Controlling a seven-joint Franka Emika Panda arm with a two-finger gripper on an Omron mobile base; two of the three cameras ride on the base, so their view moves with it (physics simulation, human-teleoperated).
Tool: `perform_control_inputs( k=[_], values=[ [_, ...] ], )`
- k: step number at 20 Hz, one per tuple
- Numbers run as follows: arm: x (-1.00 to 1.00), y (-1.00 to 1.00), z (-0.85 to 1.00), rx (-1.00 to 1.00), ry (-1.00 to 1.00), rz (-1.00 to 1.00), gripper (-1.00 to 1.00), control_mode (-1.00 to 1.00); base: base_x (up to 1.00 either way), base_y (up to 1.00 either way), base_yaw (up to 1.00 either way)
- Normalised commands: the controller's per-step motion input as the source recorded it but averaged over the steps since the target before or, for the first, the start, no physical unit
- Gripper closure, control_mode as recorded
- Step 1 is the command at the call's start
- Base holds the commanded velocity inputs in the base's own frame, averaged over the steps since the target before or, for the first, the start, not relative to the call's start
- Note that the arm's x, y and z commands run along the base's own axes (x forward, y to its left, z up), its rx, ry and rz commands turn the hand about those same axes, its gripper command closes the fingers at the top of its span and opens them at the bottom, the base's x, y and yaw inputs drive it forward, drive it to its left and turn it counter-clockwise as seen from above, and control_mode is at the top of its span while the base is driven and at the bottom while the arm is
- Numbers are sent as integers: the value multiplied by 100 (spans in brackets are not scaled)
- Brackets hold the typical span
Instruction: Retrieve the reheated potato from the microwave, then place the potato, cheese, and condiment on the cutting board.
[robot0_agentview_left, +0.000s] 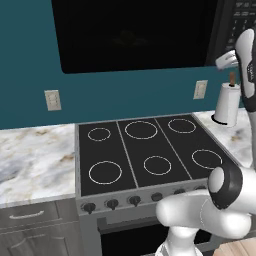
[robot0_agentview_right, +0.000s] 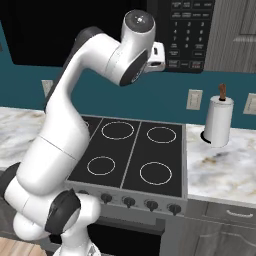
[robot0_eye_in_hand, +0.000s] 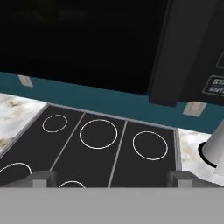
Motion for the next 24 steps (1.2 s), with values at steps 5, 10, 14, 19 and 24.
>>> perform_control_inputs(
  k=[5, 10, 14, 19, 24],
  values=[
    [57, 0, 21, -3, 1, -6, -100, -100, 0, 0, 0],
    [42, -4, 36, 0, 2, -11, -100, -100, 0, 0, 0],
    [24, -14, 31, 0, 0, -13, -100, -100, 0, 0, 0],
    [17, -18, 22, 4, -4, -15, -100, -100, 0, 0, 0],
    [19, -12, 6, 16, -13, -8, -100, -100, 0, 0, 0]
  ],
)
